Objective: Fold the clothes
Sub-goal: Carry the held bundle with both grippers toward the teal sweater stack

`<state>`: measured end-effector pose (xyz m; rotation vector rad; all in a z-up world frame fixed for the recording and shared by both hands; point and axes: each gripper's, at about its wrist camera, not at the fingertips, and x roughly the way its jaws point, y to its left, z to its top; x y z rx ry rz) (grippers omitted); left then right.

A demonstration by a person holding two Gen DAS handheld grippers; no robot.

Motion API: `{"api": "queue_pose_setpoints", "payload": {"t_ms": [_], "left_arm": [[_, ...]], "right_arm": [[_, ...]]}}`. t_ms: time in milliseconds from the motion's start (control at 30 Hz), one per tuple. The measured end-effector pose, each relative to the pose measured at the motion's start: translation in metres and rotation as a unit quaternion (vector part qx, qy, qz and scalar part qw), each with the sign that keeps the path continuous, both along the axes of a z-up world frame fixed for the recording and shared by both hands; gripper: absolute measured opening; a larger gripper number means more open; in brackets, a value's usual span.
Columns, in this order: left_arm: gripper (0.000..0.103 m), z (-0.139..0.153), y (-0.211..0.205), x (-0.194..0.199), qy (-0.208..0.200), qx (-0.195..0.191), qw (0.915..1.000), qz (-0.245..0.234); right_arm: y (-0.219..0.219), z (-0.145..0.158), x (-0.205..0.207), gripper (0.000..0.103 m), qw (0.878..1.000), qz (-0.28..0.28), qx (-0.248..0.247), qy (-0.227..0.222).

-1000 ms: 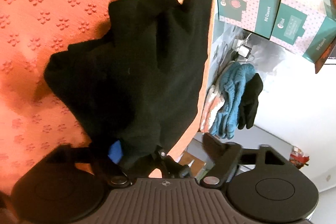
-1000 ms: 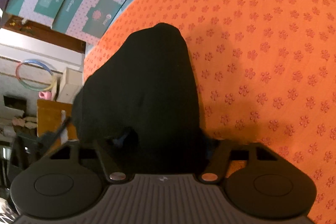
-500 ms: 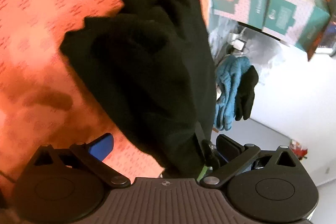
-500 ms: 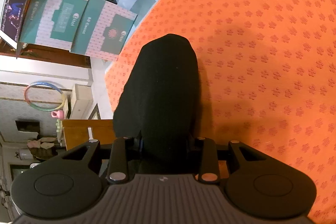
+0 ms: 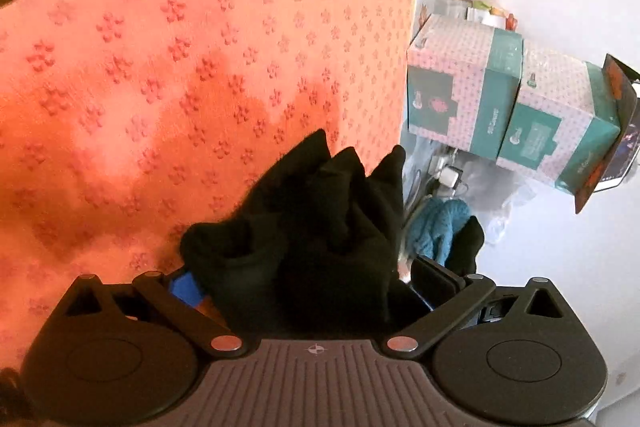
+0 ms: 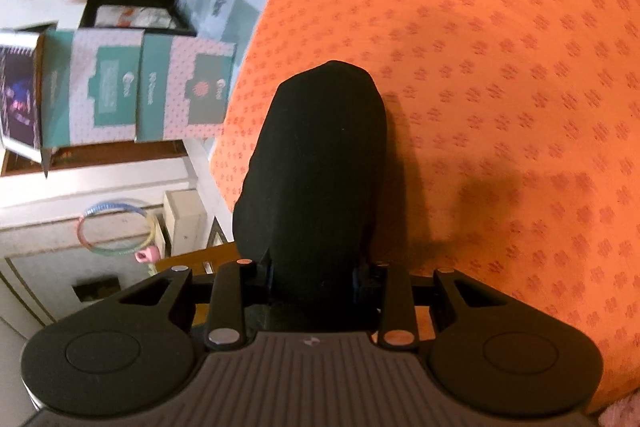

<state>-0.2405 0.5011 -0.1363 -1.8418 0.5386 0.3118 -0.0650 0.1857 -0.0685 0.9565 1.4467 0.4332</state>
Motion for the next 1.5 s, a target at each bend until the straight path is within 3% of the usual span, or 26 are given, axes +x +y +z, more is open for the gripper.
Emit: {"api": "queue_pose_setpoints", "payload": {"t_ms": [67,233,300,333,367,533,700,833,1000,1200,1500], "left_arm": [[0.102,0.0,-0.002,0.006,-0.007,0.001,0.9999,-0.015],[0.098,0.005,-0.003,0.021,0.013,0.053,0.9967,-0.061],[0.082,0.007,-0.001,0.022,0.022,0.081,0.9934,-0.077],[0.063,0.01,-0.001,0.024,0.028,0.106,0.9897,-0.093],[0.055,0.015,-0.002,0.027,0.031,0.136,0.9836,-0.115],[0.042,0.046,-0.018,0.033,0.029,0.253,0.9491,-0.186],[0.04,0.077,-0.039,0.039,0.022,0.334,0.9167,-0.219],[0.04,0.102,-0.06,0.045,0.022,0.378,0.8982,-0.223],[0.04,0.131,-0.101,0.055,0.029,0.45,0.8649,-0.221],[0.04,0.148,-0.159,0.079,0.043,0.474,0.8571,-0.198],[0.04,0.159,-0.242,0.149,0.046,0.455,0.8715,-0.178]], "right_arm": [[-0.004,-0.005,-0.001,0.036,1.0,-0.005,0.001,0.009],[-0.009,-0.014,-0.001,0.036,1.0,-0.004,-0.006,0.014],[-0.01,-0.014,-0.001,0.036,1.0,0.002,-0.013,0.003],[-0.011,-0.012,-0.001,0.036,1.0,0.007,-0.017,-0.006],[-0.012,-0.01,-0.002,0.036,1.0,0.012,-0.021,-0.015],[-0.018,-0.001,-0.002,0.036,0.997,0.035,-0.041,-0.062],[-0.023,0.008,-0.003,0.035,0.99,0.059,-0.061,-0.109],[-0.031,0.023,0.0,0.035,0.983,0.08,-0.068,-0.151],[-0.046,0.048,0.017,0.035,0.968,0.118,-0.068,-0.208],[-0.087,0.067,0.051,0.035,0.953,0.155,-0.068,-0.251],[-0.167,0.088,0.118,0.035,0.94,0.171,-0.067,-0.289]]}}
